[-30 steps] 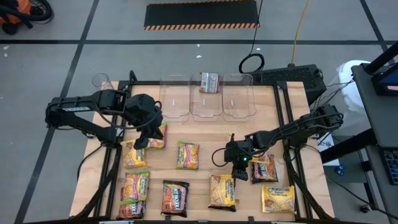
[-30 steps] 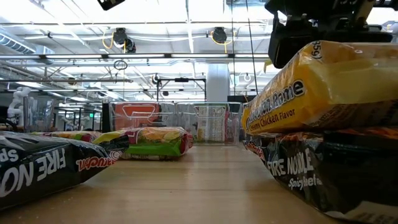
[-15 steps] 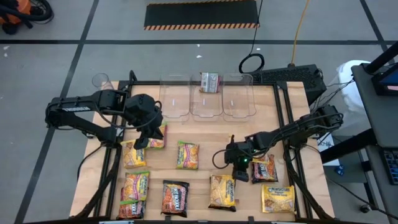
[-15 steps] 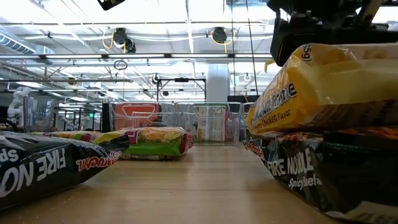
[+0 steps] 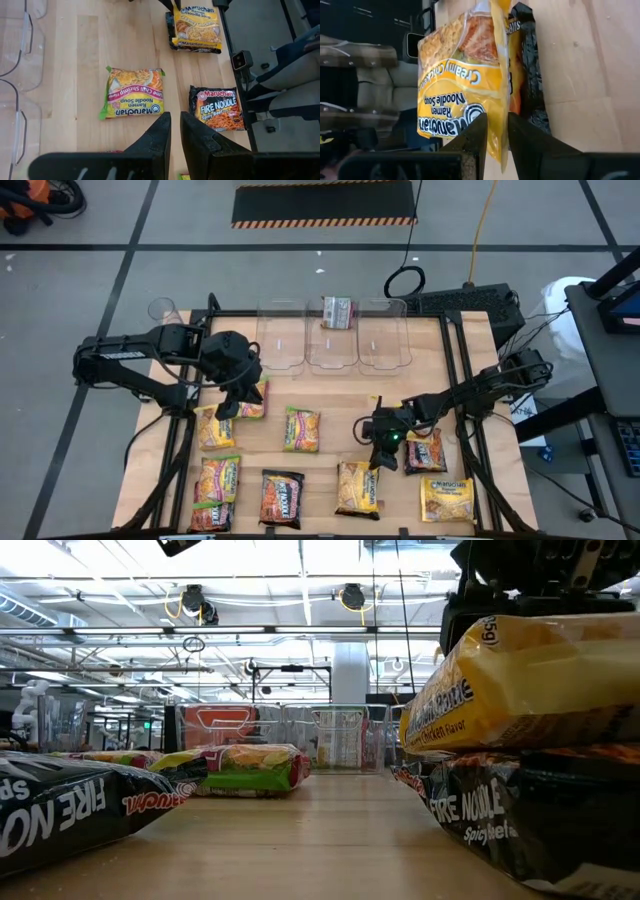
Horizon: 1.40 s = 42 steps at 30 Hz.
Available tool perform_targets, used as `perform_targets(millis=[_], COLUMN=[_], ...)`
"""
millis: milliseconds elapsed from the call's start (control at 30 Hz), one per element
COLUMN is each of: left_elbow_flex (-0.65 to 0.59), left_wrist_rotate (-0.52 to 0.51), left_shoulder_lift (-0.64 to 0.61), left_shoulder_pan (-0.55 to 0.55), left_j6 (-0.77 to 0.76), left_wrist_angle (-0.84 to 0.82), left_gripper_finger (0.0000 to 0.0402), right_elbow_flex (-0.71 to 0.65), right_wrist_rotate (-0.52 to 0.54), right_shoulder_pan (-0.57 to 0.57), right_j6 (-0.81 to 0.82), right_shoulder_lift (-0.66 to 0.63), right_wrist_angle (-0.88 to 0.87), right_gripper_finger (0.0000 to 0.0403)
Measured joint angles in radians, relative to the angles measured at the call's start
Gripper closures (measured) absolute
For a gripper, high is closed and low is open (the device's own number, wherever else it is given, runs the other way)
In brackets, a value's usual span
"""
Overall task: Sort Maruchan noodles
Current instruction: Put the yellow noodle pack into the right transparent bin
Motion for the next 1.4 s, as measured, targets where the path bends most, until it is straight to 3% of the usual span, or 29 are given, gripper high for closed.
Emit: perform_targets(millis=[233,633,1067,1400], left_elbow_flex=[0.0,0.0,0.0,0.001], left_wrist_rotate=[0.0,0.0,0.0,0.0], left_shoulder_lift=[0.0,0.0,0.0,0.062], left_shoulder_pan=[0.0,0.0,0.0,0.0], left_j6=[0.0,-0.002,-0.006,-0.059], left_wrist_angle=[0.0,0.0,0.001,0.012], left_gripper_finger=[0.0355,0.0355,0.0355,0.0355], right_elbow_flex=[0.0,0.0,0.0,0.0], right_wrist_rotate=[0.002,0.036,0.235,0.272], right_shoulder_pan=[0.003,0.001,-0.011,-0.011], right_j6=[-0.093,-0.15,-0.217,-0.223], right_shoulder_lift=[0.0,-0.005,-0.129,-0.164], right_wrist_angle=[-0.006,0.0,-0.024,-0.044], right_gripper_finger=[0.0397,0.0402,0.0403,0.0403])
